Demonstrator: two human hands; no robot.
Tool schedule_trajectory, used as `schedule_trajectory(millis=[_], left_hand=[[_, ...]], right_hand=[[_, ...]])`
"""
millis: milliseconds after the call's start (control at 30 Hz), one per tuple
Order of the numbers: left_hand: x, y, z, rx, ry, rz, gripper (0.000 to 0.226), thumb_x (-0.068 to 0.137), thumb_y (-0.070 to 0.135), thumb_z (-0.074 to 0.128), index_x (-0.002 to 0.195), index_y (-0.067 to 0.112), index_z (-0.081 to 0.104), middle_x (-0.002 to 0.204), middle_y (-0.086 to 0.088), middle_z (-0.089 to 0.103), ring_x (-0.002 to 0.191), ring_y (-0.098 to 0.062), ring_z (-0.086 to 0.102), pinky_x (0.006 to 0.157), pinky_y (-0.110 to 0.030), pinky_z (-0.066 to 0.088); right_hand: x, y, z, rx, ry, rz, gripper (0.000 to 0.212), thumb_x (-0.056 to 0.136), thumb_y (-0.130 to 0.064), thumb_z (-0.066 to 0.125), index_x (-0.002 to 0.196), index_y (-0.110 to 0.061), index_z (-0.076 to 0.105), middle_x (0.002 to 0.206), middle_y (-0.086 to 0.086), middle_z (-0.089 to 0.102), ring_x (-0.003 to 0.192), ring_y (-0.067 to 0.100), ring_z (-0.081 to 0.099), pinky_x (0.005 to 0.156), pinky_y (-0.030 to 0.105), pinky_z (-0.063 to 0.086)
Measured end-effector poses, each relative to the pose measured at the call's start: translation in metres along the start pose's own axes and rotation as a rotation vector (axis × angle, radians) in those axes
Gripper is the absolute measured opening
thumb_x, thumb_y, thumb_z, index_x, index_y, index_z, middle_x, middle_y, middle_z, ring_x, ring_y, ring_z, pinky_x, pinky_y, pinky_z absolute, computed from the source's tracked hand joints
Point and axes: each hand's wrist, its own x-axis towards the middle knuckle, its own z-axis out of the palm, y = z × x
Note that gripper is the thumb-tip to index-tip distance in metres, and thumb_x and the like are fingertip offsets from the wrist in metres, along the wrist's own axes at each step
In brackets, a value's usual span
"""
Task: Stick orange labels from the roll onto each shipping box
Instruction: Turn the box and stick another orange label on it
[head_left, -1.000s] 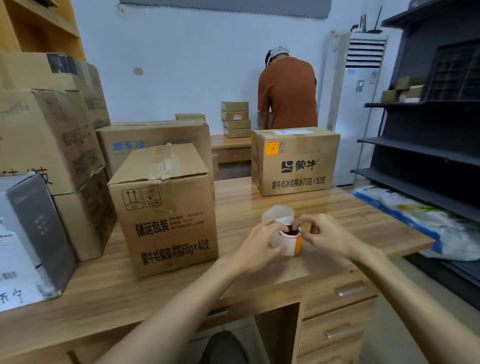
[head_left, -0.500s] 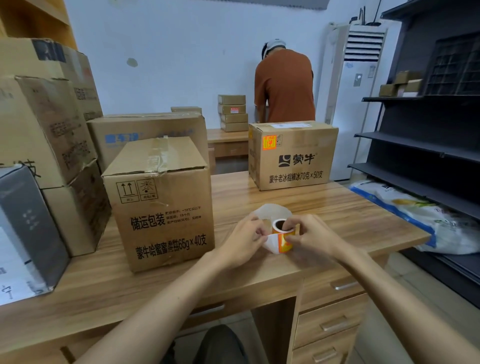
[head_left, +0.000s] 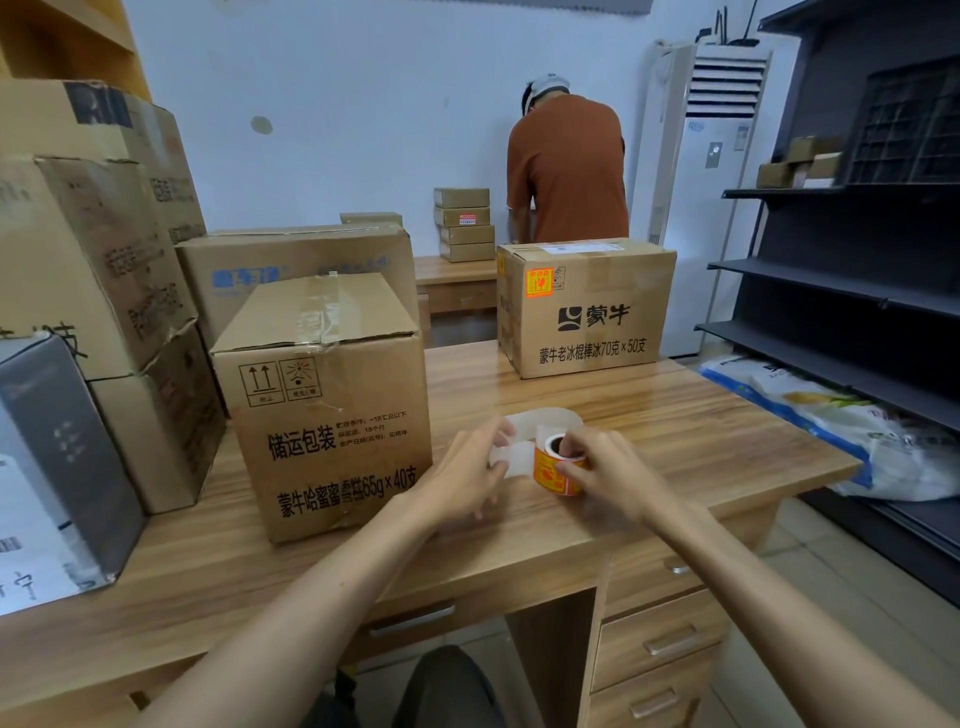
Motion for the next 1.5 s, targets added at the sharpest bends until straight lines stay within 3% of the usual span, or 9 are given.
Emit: schedule_trajectory(millis=[67, 167, 433, 667, 833, 1000, 1167, 1367, 1500], left_hand=[[0.004, 0.001, 0.003, -0.034, -0.047, 0.022, 0.050, 0.103, 0.014, 0.053, 0.148, 0.029, 0.036, 0.134, 0.003, 0.043, 0.074, -0.019, 0.066, 0.046, -0.026, 0.055], [0.008, 0.002, 0.008, -0.023, -0.063, 0.053, 0.058, 0.102, 0.015, 0.057, 0.153, 0.029, 0.035, 0.130, 0.002, 0.045, 0.075, -0.019, 0.063, 0.046, -0.030, 0.057], [0.009, 0.007, 0.007, 0.068, -0.019, 0.103, 0.020, 0.102, 0.024, 0.058, 0.120, 0.019, 0.063, 0.086, 0.007, 0.046, 0.078, -0.014, 0.051, 0.048, -0.019, 0.040], [0.004, 0.002, 0.003, 0.029, 0.013, 0.072, 0.014, 0.101, 0.026, 0.061, 0.101, 0.015, 0.070, 0.090, 0.001, 0.056, 0.068, -0.010, 0.054, 0.056, -0.023, 0.042], [0.000, 0.000, 0.004, 0.009, 0.023, 0.086, 0.016, 0.101, 0.026, 0.061, 0.099, 0.017, 0.074, 0.092, -0.002, 0.059, 0.082, -0.019, 0.058, 0.059, -0.028, 0.048], [-0.004, 0.001, 0.008, -0.048, 0.036, 0.087, 0.016, 0.100, 0.024, 0.062, 0.103, 0.019, 0.077, 0.087, 0.005, 0.054, 0.071, -0.007, 0.051, 0.054, -0.021, 0.042], [-0.008, 0.005, 0.008, -0.094, -0.010, 0.105, 0.017, 0.100, 0.028, 0.062, 0.103, 0.021, 0.077, 0.093, 0.002, 0.055, 0.081, -0.010, 0.054, 0.053, -0.019, 0.043], [-0.010, 0.008, 0.006, -0.263, -0.077, 0.070, 0.017, 0.100, 0.026, 0.063, 0.105, 0.019, 0.078, 0.101, -0.002, 0.054, 0.080, -0.016, 0.056, 0.051, -0.041, 0.056], [-0.012, 0.010, 0.004, -0.305, -0.117, 0.084, 0.019, 0.100, 0.025, 0.063, 0.110, 0.019, 0.078, 0.098, 0.004, 0.051, 0.081, -0.012, 0.054, 0.055, -0.037, 0.056]], right_hand=[[0.000, 0.001, 0.000, 0.010, 0.006, -0.007, 0.015, 0.088, -0.033, 0.068, 0.087, -0.032, 0.053, 0.096, -0.002, 0.065, 0.092, 0.022, 0.062, 0.078, 0.044, 0.051], [-0.001, 0.001, 0.000, 0.012, 0.009, -0.027, 0.012, 0.088, -0.030, 0.069, 0.089, -0.029, 0.057, 0.097, -0.003, 0.066, 0.093, 0.021, 0.062, 0.079, 0.043, 0.051], [-0.001, 0.004, 0.002, 0.045, 0.023, -0.029, 0.015, 0.087, -0.026, 0.071, 0.089, -0.028, 0.057, 0.095, -0.001, 0.066, 0.088, 0.021, 0.060, 0.078, 0.042, 0.049], [-0.006, 0.003, 0.006, 0.051, 0.081, -0.034, 0.015, 0.088, -0.028, 0.068, 0.087, -0.026, 0.053, 0.089, -0.006, 0.061, 0.082, 0.018, 0.057, 0.073, 0.040, 0.047], [-0.018, -0.006, 0.008, -0.011, 0.181, -0.092, 0.022, 0.089, -0.029, 0.066, 0.106, -0.019, 0.056, 0.107, -0.005, 0.053, 0.088, 0.020, 0.059, 0.072, 0.042, 0.050], [-0.036, -0.022, 0.013, -0.129, 0.299, -0.184, 0.021, 0.088, -0.032, 0.067, 0.089, -0.020, 0.050, 0.092, -0.007, 0.046, 0.070, 0.016, 0.048, 0.062, 0.029, 0.036], [-0.039, -0.028, 0.024, -0.012, 0.258, -0.136, 0.022, 0.087, -0.038, 0.071, 0.082, -0.021, 0.058, 0.084, -0.009, 0.053, 0.072, 0.019, 0.053, 0.064, 0.029, 0.035], [-0.036, -0.028, 0.023, 0.149, 0.240, -0.088, 0.022, 0.087, -0.044, 0.069, 0.079, -0.026, 0.060, 0.081, -0.011, 0.054, 0.073, 0.007, 0.054, 0.063, 0.032, 0.046], [-0.035, -0.027, 0.023, 0.225, 0.221, -0.081, 0.021, 0.087, -0.042, 0.071, 0.079, -0.024, 0.062, 0.081, -0.011, 0.057, 0.075, 0.004, 0.054, 0.064, 0.026, 0.042]])
